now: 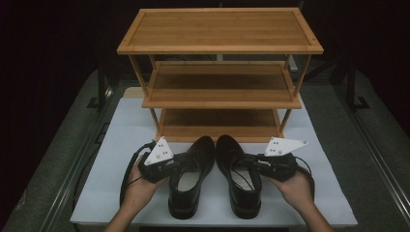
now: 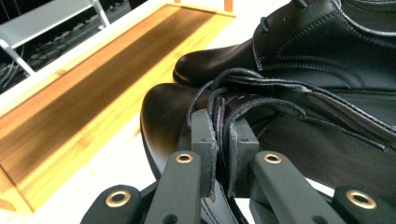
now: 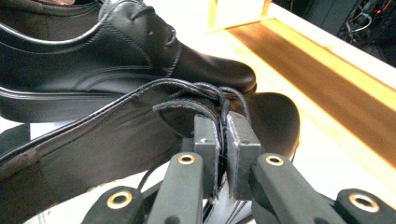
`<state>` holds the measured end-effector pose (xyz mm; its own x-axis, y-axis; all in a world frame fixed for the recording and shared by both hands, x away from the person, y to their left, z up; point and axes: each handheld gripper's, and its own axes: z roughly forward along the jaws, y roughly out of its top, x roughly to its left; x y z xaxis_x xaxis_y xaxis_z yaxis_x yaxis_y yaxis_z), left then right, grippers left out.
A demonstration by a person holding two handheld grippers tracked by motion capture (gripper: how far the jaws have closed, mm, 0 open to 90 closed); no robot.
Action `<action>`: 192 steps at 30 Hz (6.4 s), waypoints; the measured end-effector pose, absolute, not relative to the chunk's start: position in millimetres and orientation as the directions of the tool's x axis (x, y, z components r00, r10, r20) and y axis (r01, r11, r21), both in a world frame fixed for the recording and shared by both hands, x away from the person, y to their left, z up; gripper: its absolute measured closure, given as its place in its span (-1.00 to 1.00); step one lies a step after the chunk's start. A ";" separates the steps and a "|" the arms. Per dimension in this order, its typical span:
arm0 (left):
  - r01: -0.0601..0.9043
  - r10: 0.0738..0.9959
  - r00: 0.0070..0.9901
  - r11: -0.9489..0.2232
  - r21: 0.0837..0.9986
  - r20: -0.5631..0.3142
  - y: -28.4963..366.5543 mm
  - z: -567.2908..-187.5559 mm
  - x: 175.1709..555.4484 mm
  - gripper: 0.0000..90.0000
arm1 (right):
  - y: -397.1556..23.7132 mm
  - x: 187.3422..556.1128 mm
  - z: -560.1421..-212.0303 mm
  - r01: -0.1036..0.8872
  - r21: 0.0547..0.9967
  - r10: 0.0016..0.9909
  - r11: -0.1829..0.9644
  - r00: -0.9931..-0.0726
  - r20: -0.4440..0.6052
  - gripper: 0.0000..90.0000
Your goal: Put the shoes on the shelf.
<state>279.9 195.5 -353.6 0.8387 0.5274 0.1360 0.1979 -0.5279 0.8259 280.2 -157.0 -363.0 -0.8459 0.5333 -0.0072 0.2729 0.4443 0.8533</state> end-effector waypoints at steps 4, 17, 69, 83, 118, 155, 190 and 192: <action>0.187 0.528 0.837 -0.522 0.832 0.143 194.7 -344.3 285.6 0.87 | -161.5 285.8 -354.2 0.255 0.861 0.537 0.439 -0.843 -0.024 0.87; 0.169 0.578 0.797 -0.491 0.855 0.174 182.3 -344.3 327.1 0.87 | -160.4 328.6 -345.7 0.224 0.869 0.567 0.442 -0.820 -0.077 0.87; 0.246 0.628 0.775 -0.406 0.880 0.073 170.8 -384.9 378.9 0.17 | -141.2 371.8 -383.2 0.265 0.862 0.650 0.432 -0.754 -0.094 0.21; 0.271 0.597 0.802 -0.395 0.878 0.021 203.4 -370.8 348.5 -0.36 | -174.9 340.4 -370.9 0.317 0.887 0.657 0.337 -0.753 0.019 -0.10; 0.316 0.489 0.872 -0.603 0.733 0.026 178.9 -452.2 325.3 -0.90 | -151.7 313.2 -455.9 0.455 0.749 0.604 0.482 -0.791 0.093 -0.70; 0.372 0.534 0.845 -0.536 0.757 -0.037 158.2 -443.6 347.7 -0.86 | -134.5 326.5 -445.8 0.468 0.779 0.641 0.416 -0.759 0.114 -0.63; 0.415 0.621 0.782 -0.468 0.780 -0.043 146.5 -444.8 418.1 -0.88 | -122.3 391.5 -449.6 0.452 0.790 0.737 0.413 -0.676 0.002 -0.67; 0.419 0.617 0.785 -0.473 0.775 -0.047 147.7 -445.4 418.8 -0.89 | -122.4 391.5 -449.6 0.451 0.790 0.736 0.416 -0.678 0.000 -0.67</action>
<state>418.8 147.7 -445.4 0.7853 0.6173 -0.0471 0.4185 -0.4733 0.7751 391.5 -122.4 -449.6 -0.6775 0.7355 -0.0002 0.4511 0.4157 0.7898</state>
